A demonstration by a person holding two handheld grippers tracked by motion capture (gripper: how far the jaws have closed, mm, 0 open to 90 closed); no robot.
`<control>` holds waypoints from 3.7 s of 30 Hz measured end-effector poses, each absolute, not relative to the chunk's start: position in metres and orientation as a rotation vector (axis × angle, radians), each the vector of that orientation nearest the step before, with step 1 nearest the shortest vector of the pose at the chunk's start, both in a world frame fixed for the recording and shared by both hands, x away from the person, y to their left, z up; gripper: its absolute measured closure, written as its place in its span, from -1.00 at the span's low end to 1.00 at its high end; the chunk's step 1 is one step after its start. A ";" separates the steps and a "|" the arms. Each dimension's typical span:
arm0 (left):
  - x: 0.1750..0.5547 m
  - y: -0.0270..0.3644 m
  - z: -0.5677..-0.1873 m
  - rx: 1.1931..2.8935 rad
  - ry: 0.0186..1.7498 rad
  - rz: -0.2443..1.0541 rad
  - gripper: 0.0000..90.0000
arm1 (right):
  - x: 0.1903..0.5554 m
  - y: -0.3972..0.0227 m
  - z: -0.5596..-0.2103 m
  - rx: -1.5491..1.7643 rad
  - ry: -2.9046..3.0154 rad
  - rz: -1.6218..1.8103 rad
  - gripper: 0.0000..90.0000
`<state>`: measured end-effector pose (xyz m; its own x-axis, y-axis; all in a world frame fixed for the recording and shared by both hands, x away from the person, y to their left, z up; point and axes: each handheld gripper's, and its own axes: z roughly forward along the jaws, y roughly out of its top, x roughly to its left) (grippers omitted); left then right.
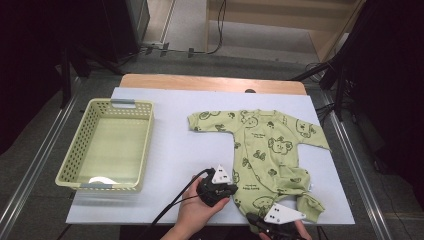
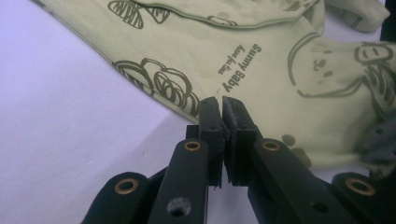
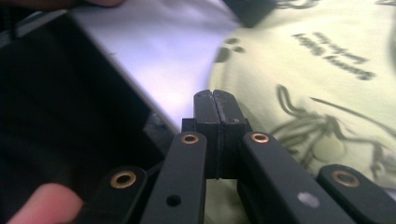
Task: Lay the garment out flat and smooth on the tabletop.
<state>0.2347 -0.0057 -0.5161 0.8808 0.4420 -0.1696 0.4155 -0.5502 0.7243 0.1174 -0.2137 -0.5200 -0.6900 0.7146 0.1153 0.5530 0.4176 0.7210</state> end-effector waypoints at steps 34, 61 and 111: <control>0.236 -0.003 -0.516 2.219 0.626 0.017 0.95 | 0.122 -0.337 -0.492 1.396 2.039 1.097 0.06; 0.236 -0.003 -0.516 2.219 0.626 0.019 0.95 | 0.097 -0.309 -0.501 1.348 2.207 1.092 0.84; 0.238 -0.003 -0.516 2.215 0.623 -0.013 0.98 | 0.091 -0.374 -0.505 1.538 2.062 1.020 0.87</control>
